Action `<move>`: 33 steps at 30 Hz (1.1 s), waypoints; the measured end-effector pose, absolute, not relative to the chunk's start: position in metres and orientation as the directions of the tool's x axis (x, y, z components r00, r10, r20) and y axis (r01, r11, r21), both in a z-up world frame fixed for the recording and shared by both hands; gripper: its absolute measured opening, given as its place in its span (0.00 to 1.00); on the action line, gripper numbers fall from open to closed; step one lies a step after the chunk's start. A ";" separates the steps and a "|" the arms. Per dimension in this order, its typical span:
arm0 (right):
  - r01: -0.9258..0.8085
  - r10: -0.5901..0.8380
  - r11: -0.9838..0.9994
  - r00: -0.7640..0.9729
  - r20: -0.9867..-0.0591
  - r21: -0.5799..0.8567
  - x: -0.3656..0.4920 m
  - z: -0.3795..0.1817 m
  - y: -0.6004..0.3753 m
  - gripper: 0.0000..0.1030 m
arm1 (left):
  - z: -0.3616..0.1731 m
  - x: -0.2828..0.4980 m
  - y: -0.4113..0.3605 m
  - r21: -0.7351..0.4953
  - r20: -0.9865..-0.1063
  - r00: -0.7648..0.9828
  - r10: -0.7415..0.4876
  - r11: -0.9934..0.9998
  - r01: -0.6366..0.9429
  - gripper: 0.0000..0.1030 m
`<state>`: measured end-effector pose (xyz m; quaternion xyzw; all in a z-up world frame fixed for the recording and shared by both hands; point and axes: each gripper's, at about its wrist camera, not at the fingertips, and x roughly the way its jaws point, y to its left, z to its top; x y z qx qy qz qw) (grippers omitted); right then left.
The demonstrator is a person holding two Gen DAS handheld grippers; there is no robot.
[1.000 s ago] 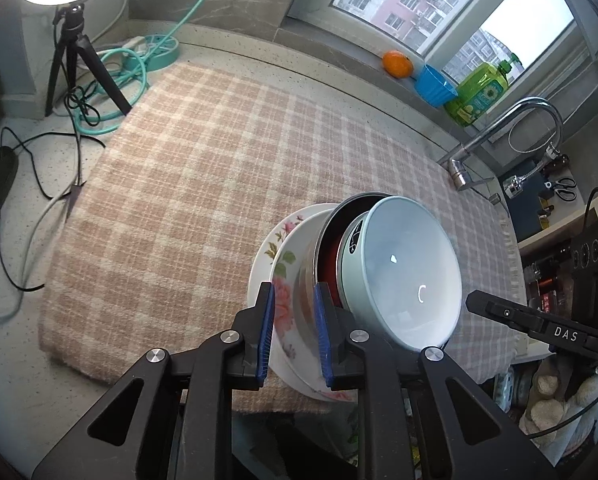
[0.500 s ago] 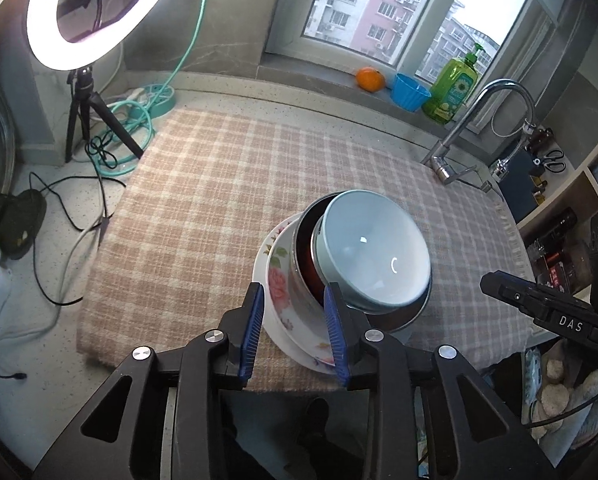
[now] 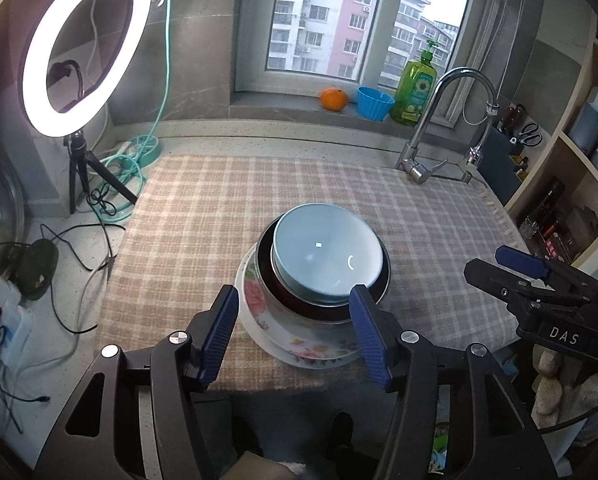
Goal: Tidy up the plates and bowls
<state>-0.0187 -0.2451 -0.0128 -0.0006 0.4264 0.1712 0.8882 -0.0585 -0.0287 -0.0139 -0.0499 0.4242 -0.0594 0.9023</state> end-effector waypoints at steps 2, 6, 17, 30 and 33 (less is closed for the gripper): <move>-0.299 0.285 0.947 0.611 -0.739 0.118 -0.023 -0.009 -0.244 0.74 | -0.013 -0.060 -0.032 -0.134 -0.755 0.638 -0.149 0.988 0.073 0.55; -0.299 0.273 0.949 0.622 -0.734 0.100 -0.027 -0.009 -0.242 0.78 | -0.012 -0.063 -0.036 -0.133 -0.748 0.644 -0.156 0.987 0.086 0.60; -0.283 0.277 0.952 0.643 -0.714 0.115 -0.033 -0.005 -0.239 0.80 | -0.006 -0.067 -0.035 -0.137 -0.734 0.656 -0.176 0.984 0.110 0.61; -0.301 0.275 0.949 0.648 -0.710 0.093 -0.035 -0.001 -0.236 0.81 | -0.006 -0.067 -0.040 -0.150 -0.731 0.656 -0.187 0.982 0.113 0.61; -0.302 0.273 0.949 0.647 -0.712 0.089 -0.036 -0.002 -0.236 0.81 | -0.006 -0.068 -0.042 -0.150 -0.731 0.655 -0.189 0.982 0.115 0.61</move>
